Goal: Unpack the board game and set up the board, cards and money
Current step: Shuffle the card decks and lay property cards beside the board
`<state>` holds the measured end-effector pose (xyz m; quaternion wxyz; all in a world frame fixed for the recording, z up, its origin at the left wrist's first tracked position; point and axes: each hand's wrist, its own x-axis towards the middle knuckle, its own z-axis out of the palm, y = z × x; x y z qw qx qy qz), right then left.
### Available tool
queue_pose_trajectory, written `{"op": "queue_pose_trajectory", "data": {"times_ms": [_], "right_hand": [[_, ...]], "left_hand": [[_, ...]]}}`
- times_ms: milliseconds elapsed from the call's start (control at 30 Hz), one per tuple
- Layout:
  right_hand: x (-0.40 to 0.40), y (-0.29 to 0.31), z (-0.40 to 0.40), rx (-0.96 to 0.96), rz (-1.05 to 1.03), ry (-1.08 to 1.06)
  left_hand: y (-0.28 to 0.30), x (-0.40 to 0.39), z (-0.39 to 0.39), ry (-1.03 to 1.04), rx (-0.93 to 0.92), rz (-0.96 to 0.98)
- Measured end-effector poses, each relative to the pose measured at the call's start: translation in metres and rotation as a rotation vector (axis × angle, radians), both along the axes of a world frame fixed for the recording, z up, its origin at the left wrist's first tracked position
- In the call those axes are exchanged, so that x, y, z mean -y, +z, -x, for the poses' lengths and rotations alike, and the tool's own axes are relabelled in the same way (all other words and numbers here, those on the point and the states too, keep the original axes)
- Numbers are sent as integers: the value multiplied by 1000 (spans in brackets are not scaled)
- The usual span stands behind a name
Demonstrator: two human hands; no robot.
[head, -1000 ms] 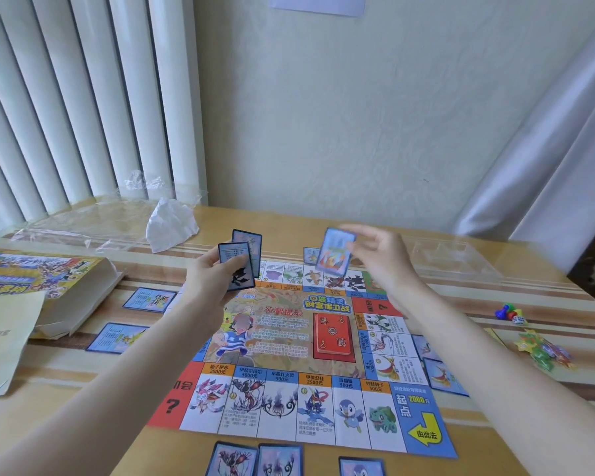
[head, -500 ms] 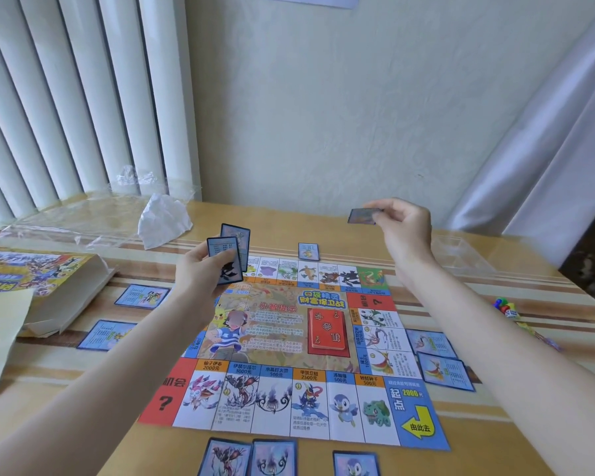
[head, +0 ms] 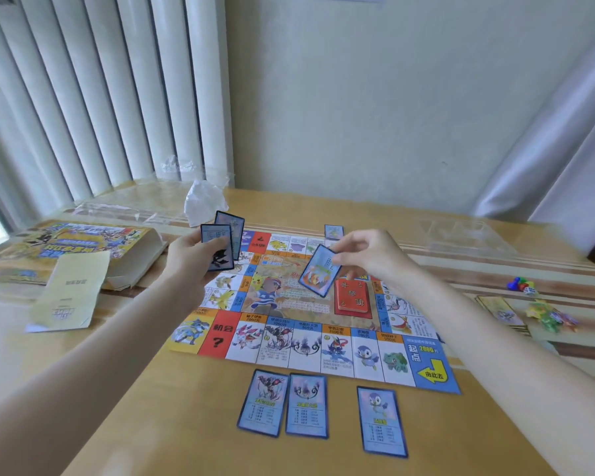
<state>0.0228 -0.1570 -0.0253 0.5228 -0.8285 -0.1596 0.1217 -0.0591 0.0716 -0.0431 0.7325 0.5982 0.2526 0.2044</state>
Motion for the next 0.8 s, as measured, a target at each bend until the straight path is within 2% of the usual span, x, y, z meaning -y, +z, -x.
{"op": "queue_pose_trajectory", "data": {"times_ms": [333,600,800], "right_hand": [[-21,18,34,117,98,141],[-47,43,42,194,-1,172],[-59,37,46,158,-51,192]], "left_hand": [[14,-11,34,25,46,-5],[29,-15,47,-23,90,-78],[29,-20,52,-132,92,-83]]}}
